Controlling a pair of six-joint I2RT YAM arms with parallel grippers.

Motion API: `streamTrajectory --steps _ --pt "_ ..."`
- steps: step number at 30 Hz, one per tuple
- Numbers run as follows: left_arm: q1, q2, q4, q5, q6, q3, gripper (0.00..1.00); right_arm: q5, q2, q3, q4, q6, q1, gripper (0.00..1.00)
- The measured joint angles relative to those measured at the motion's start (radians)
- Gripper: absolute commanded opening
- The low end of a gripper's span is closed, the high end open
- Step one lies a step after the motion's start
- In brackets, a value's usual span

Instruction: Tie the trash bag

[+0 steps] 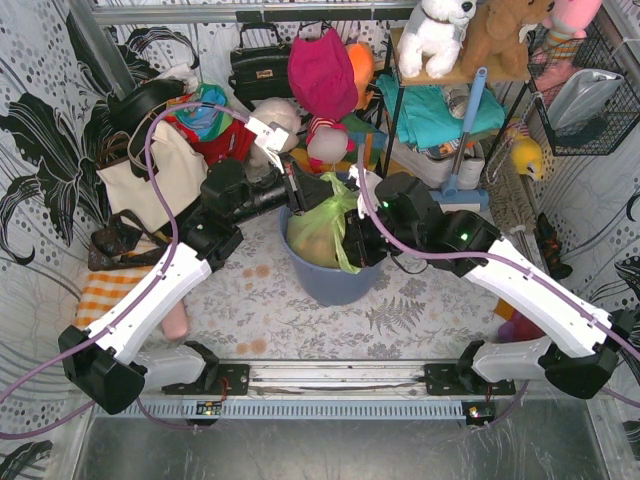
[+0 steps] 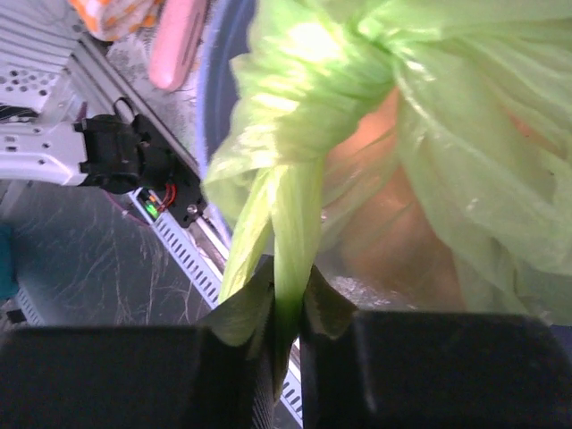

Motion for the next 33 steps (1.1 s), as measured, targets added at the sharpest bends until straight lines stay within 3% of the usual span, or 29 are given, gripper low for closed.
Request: streamTrajectory --steps 6,17,33 --pt "0.000 0.000 0.000 0.000 0.000 0.000 0.07 -0.099 -0.053 -0.018 0.003 0.000 0.000 0.00" --pt "0.000 0.008 -0.003 -0.033 0.015 0.002 0.07 -0.276 -0.068 -0.051 0.043 0.000 0.000 0.00" --pt "-0.008 0.195 -0.111 -0.356 0.166 0.229 0.07 -0.547 -0.095 -0.193 0.259 0.005 -0.010 0.00"
